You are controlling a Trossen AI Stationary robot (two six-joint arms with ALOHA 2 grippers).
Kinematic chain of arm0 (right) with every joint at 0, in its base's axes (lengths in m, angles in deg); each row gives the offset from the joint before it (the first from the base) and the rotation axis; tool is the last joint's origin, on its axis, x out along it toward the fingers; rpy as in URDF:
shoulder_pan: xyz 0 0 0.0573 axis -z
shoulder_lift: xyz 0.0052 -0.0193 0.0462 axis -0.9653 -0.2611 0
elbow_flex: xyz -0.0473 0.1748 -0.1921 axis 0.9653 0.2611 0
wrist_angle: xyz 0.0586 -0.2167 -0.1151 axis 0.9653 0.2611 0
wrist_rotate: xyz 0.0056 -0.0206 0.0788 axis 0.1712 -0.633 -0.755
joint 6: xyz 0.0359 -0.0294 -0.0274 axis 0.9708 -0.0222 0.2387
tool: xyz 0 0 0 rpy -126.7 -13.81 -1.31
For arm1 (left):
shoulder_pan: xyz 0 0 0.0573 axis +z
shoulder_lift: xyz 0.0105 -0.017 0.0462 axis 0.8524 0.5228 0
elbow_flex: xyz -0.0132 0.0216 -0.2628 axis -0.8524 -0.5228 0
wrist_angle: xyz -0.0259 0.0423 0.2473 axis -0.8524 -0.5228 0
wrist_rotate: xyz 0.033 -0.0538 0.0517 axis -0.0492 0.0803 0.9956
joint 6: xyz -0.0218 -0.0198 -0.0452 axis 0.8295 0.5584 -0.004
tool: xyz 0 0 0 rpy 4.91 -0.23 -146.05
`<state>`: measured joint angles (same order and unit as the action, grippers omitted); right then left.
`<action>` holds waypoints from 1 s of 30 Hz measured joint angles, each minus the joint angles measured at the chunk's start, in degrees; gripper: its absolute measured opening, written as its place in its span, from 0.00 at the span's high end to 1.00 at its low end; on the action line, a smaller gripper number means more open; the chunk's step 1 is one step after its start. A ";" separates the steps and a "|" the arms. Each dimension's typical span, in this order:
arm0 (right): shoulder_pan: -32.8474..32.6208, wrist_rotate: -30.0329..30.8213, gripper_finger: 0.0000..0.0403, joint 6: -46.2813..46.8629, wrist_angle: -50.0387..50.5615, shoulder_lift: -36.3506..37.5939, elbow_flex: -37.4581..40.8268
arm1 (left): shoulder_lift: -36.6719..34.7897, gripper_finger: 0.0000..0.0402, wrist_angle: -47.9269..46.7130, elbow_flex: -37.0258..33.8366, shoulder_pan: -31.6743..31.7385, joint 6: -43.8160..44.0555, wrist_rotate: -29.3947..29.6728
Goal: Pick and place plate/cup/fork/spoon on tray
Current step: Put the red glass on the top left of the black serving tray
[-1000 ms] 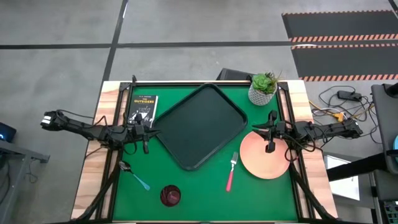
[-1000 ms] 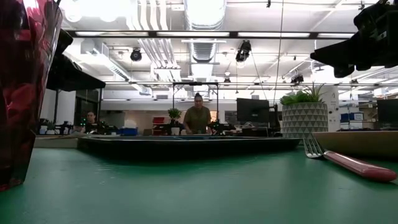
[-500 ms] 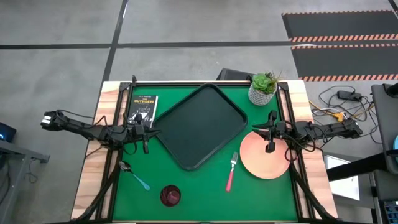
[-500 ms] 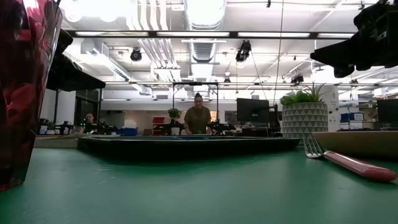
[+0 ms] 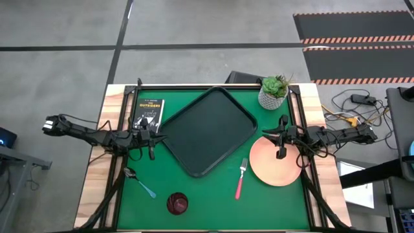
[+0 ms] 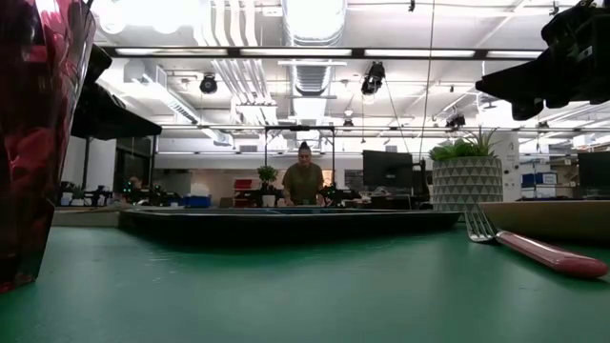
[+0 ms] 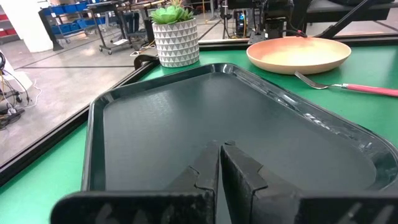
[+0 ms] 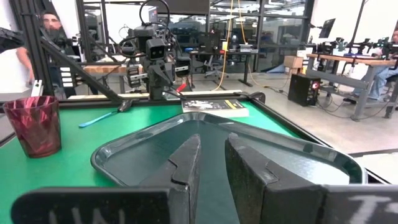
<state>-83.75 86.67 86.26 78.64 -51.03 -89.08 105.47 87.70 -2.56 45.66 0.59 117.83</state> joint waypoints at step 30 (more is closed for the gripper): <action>0.02 0.47 0.84 -4.53 -2.67 0.02 0.00 | 0.88 1.00 20.53 0.00 -0.01 28.10 0.06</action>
<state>-83.73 87.14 81.72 75.97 -51.01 -89.08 106.35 108.22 -2.56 45.65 28.69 117.89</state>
